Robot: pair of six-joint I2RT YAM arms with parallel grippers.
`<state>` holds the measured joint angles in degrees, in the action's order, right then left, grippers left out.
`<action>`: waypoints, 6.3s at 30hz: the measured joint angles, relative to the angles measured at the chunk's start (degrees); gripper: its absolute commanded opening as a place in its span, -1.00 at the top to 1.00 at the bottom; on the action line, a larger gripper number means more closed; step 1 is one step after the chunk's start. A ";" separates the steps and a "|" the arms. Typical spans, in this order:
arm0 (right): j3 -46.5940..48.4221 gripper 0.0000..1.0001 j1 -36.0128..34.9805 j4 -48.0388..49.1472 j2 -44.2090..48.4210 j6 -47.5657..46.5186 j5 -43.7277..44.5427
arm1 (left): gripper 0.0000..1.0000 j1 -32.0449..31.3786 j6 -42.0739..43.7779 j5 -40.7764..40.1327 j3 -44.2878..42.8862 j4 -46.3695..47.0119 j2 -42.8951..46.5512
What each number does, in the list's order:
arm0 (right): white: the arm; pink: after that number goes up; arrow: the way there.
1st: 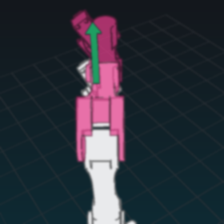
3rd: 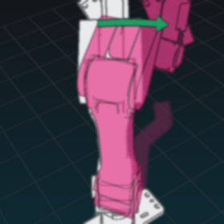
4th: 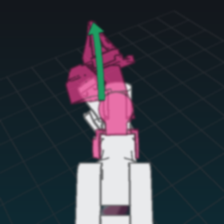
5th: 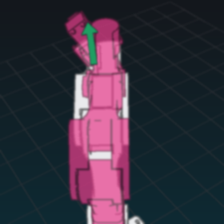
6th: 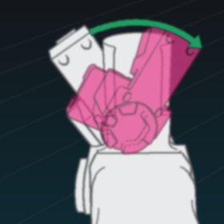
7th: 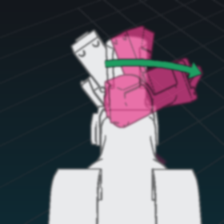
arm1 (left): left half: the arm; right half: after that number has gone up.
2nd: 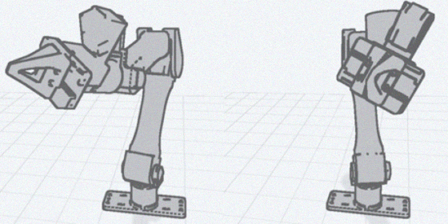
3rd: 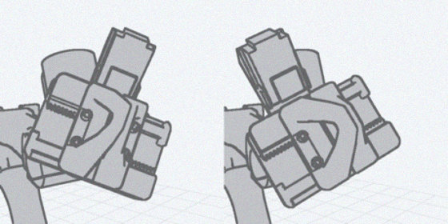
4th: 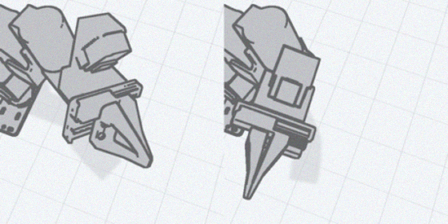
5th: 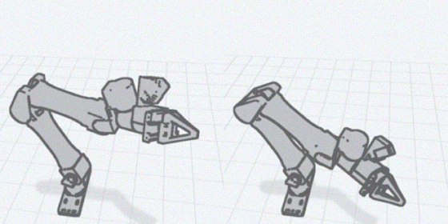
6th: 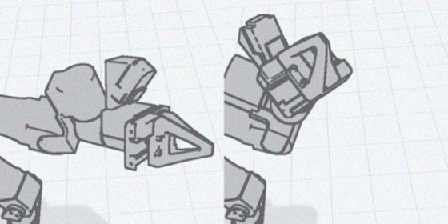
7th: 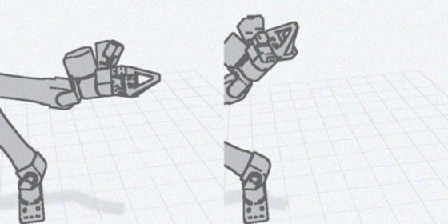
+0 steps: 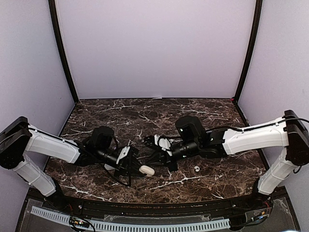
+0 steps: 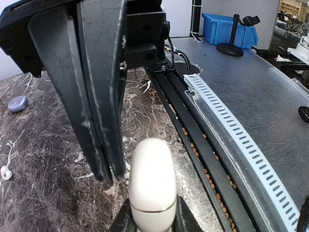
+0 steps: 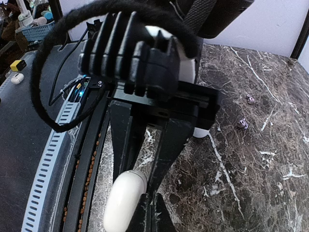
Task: Insert the wireless bluetooth earbuds into the charging case
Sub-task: Close the charging case with the earbuds, then place the charging case with the earbuds at the center of the board, then pick up the charging case from the center of the board.
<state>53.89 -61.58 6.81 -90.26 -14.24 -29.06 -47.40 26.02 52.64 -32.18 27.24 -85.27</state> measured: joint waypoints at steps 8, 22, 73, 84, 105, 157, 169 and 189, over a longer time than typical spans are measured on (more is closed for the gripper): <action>-6.29 1.00 6.16 7.13 6.08 6.27 3.28 | 0.81 -0.09 -3.67 -2.62 0.39 2.14 -0.04; -19.87 1.00 10.47 20.61 19.26 15.98 35.36 | 0.78 7.39 -22.32 -11.82 -0.13 7.30 -0.61; -20.87 1.00 12.48 18.47 15.50 23.39 42.93 | 0.70 19.43 -45.66 -8.35 -26.12 -11.54 -30.16; -17.79 1.00 12.48 15.89 13.53 24.02 44.09 | 0.58 27.52 -49.16 -6.12 -34.47 -12.98 -36.26; -14.03 -0.99 20.46 7.37 13.33 21.00 43.45 | -0.98 31.12 -47.58 -9.22 -39.95 -19.91 -35.17; 5.31 -0.23 39.17 -23.52 -11.85 36.96 45.59 | -0.92 31.50 -56.72 -45.79 16.26 -4.87 31.34; 9.40 -0.04 39.43 -23.63 -15.52 36.83 44.41 | -0.91 31.50 -56.22 -45.90 16.26 -6.23 31.30; 7.61 0.19 38.29 -24.57 -8.41 33.59 41.88 | -0.85 31.50 -55.69 -38.93 14.49 -7.34 27.91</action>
<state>61.49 -23.29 -17.76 -98.67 19.35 12.82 -15.90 -29.67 13.72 -17.69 19.90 -57.36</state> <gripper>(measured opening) 0.455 0.939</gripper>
